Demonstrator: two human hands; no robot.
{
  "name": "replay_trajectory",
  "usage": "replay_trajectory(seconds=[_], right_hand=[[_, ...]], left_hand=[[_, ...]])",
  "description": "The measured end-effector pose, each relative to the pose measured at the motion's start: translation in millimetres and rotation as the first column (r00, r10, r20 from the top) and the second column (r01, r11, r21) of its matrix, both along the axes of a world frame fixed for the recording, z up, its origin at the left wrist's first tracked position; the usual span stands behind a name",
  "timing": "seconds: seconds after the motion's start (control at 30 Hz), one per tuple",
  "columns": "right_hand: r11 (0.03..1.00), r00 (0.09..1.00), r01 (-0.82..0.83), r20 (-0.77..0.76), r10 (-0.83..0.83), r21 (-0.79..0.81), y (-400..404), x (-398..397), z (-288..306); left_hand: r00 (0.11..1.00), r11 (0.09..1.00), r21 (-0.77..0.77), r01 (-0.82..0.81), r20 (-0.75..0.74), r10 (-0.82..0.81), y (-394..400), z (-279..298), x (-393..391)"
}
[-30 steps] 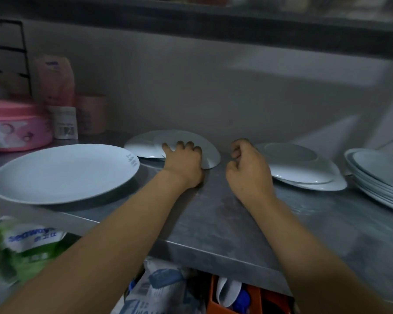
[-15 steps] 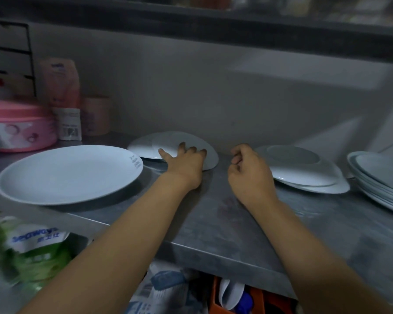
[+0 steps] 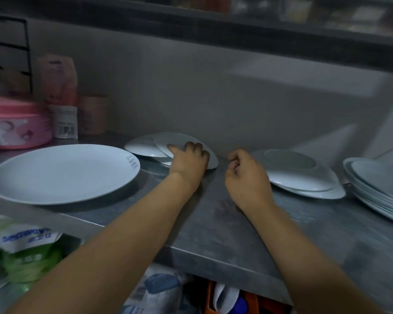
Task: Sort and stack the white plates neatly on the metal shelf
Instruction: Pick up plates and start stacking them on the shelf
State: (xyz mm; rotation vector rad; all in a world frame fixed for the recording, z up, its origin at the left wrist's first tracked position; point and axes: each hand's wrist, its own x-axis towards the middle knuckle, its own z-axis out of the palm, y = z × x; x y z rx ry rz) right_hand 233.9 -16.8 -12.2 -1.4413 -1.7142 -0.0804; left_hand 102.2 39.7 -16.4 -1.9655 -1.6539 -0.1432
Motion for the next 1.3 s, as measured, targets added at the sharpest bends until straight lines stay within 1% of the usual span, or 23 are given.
replay_trajectory(seconds=[0.1, 0.17, 0.3, 0.33, 0.43, 0.5, 0.53, 0.57, 0.63, 0.67, 0.73, 0.8, 0.83, 0.9, 0.93, 1.0, 1.03, 1.1, 1.23, 1.3], right_hand=[[1.0, 1.0, -0.006, 0.0, 0.006, -0.011, -1.4, -1.0, -0.4], [1.0, 1.0, -0.002, 0.0, 0.002, -0.019, -1.9, -0.7, -0.4], [1.0, 1.0, 0.007, -0.006, -0.007, -0.02, -0.7, -0.1, -1.2], [1.0, 1.0, 0.011, -0.013, -0.012, -0.015, -0.5, -0.1, -1.5], [0.999, 0.998, 0.047, -0.05, -0.047, -0.004, -3.1, 1.4, 0.2], [0.997, 0.994, 0.073, -0.076, -0.074, -0.007, -4.3, 1.8, 2.9], [0.997, 0.993, 0.081, -0.084, -0.082, -0.009, -4.7, 2.0, 4.3], [0.996, 0.993, 0.084, -0.086, -0.084, -0.011, -5.1, 2.0, 5.2], [0.997, 0.995, 0.073, -0.072, -0.074, -0.011, -5.0, 1.2, 5.3], [0.998, 0.997, 0.063, -0.053, -0.064, -0.013, -4.6, 0.6, 4.3], [0.999, 0.999, 0.038, -0.004, -0.038, -0.004, -2.1, 1.2, 1.8], [1.0, 0.999, 0.006, 0.037, -0.007, 0.024, 1.7, 3.3, -1.2], [0.999, 0.998, -0.013, 0.057, 0.011, 0.04, 3.1, 4.2, -2.1], [0.996, 0.994, -0.052, 0.105, 0.044, 0.069, 4.9, 5.2, -2.9], [0.995, 0.99, -0.07, 0.129, 0.06, 0.077, 5.7, 5.6, -3.2], [0.991, 0.982, -0.1, 0.169, 0.085, 0.084, 6.9, 6.1, -4.3], [0.989, 0.978, -0.111, 0.185, 0.092, 0.097, 7.3, 6.2, -4.3], [0.98, 0.971, -0.136, 0.218, 0.102, 0.144, 10.2, 6.5, -4.7], [0.941, 0.925, -0.172, 0.376, 0.054, 0.29, 14.9, 6.9, -2.8], [0.913, 0.922, -0.181, 0.386, 0.029, 0.365, 13.5, 8.6, 0.6]], left_hand=[[0.997, 0.988, 0.136, 0.076, -0.034, -0.072, -1.4, 0.5, -1.1], [0.993, 0.978, 0.174, 0.116, -0.04, -0.11, -2.1, 0.4, 0.0], [0.996, 0.965, 0.245, 0.087, 0.007, -0.092, -1.5, -2.1, 0.6], [0.995, 0.959, 0.269, 0.09, 0.026, -0.101, -1.6, -1.0, -0.2], [0.97, 0.906, 0.401, 0.138, 0.13, -0.205, -3.3, 6.3, -1.7], [0.936, 0.87, 0.473, 0.139, 0.225, -0.272, -7.0, 12.6, -3.2], [0.904, 0.857, 0.496, 0.144, 0.286, -0.317, -9.6, 15.5, -4.0], [0.857, 0.842, 0.516, 0.159, 0.351, -0.377, -12.0, 17.9, -5.1], [0.729, 0.809, 0.559, 0.182, 0.475, -0.492, -19.1, 20.5, -8.2], [0.651, 0.794, 0.579, 0.186, 0.532, -0.541, -23.2, 21.3, -9.6], [0.446, 0.774, 0.614, 0.154, 0.656, -0.609, -29.9, 24.6, -11.7], [0.24, 0.785, 0.613, 0.094, 0.751, -0.615, -33.4, 29.6, -13.9], [0.162, 0.789, 0.611, 0.064, 0.774, -0.613, -34.6, 32.6, -14.8], [-0.001, 0.792, 0.61, 0.031, 0.792, -0.611, -36.4, 37.3, -15.5], [-0.101, 0.798, 0.602, 0.029, 0.796, -0.597, -37.4, 39.1, -15.5], [-0.279, 0.823, 0.567, 0.04, 0.797, -0.536, -40.3, 41.3, -14.9], [-0.343, 0.834, 0.548, 0.054, 0.795, -0.501, -40.5, 41.6, -14.8], [-0.427, 0.856, 0.508, 0.098, 0.798, -0.424, -39.6, 41.7, -14.8], [-0.521, 0.88, 0.436, 0.186, 0.804, -0.288, -39.3, 38.3, -13.6], [-0.556, 0.891, 0.412, 0.192, 0.794, -0.247, -41.5, 35.6, -13.6]])
